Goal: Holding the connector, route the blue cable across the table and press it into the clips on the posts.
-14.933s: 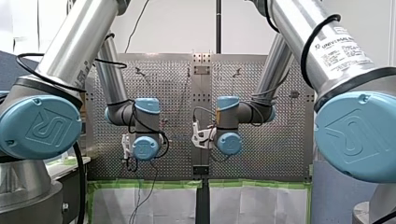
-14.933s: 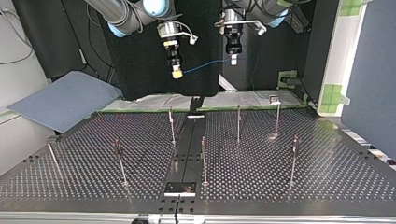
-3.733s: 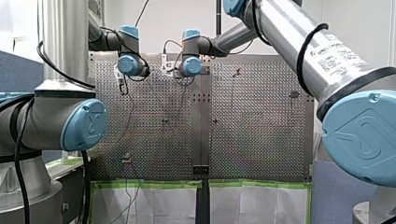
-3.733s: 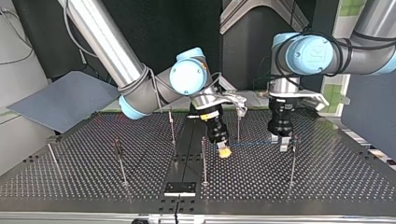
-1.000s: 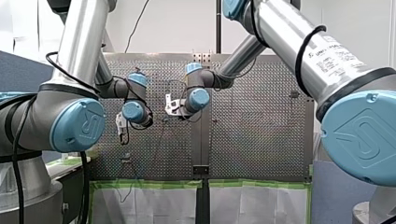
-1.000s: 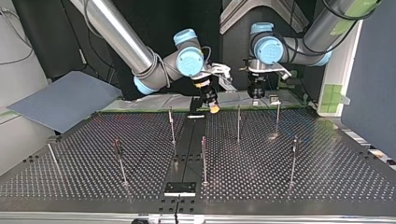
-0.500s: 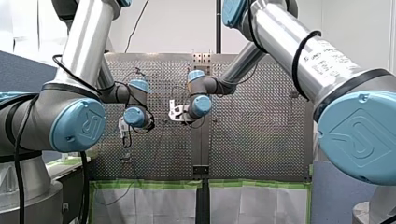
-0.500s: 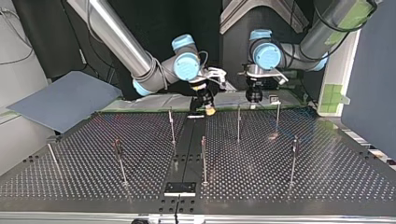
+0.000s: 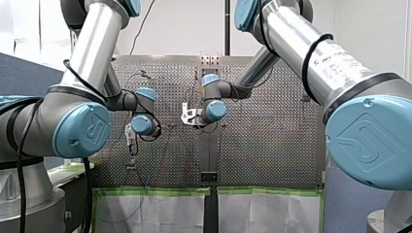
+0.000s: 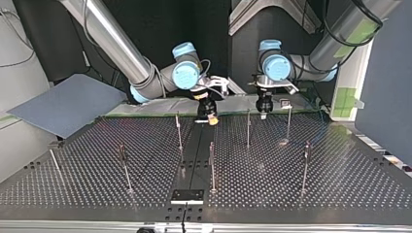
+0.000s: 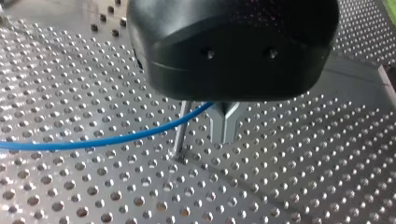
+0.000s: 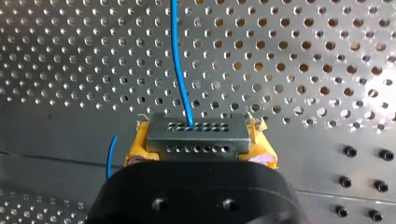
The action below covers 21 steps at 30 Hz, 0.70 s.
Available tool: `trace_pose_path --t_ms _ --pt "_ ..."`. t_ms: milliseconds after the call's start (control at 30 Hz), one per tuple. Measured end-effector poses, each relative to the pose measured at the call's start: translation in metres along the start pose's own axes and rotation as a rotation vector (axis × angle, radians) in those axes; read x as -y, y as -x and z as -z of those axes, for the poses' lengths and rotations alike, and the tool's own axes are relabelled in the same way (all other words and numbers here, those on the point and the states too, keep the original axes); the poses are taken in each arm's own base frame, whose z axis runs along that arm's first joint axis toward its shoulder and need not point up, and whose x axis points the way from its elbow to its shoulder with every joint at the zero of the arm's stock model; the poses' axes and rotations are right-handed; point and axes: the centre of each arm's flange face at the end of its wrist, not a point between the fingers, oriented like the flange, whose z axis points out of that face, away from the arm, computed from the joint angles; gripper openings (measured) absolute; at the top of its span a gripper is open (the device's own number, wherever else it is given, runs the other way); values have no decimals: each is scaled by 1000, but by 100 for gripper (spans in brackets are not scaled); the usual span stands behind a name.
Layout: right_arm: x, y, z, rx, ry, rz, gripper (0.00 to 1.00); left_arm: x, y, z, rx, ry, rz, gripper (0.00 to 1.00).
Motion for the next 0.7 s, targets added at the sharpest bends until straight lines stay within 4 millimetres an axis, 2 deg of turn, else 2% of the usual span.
trace_pose_path --t_ms 433,700 --pt "-26 -6 -11 -44 7 -23 0 -8 30 -34 32 20 -14 0" --pt "-43 -8 -14 -47 23 -34 0 -13 36 -40 32 21 -18 0"
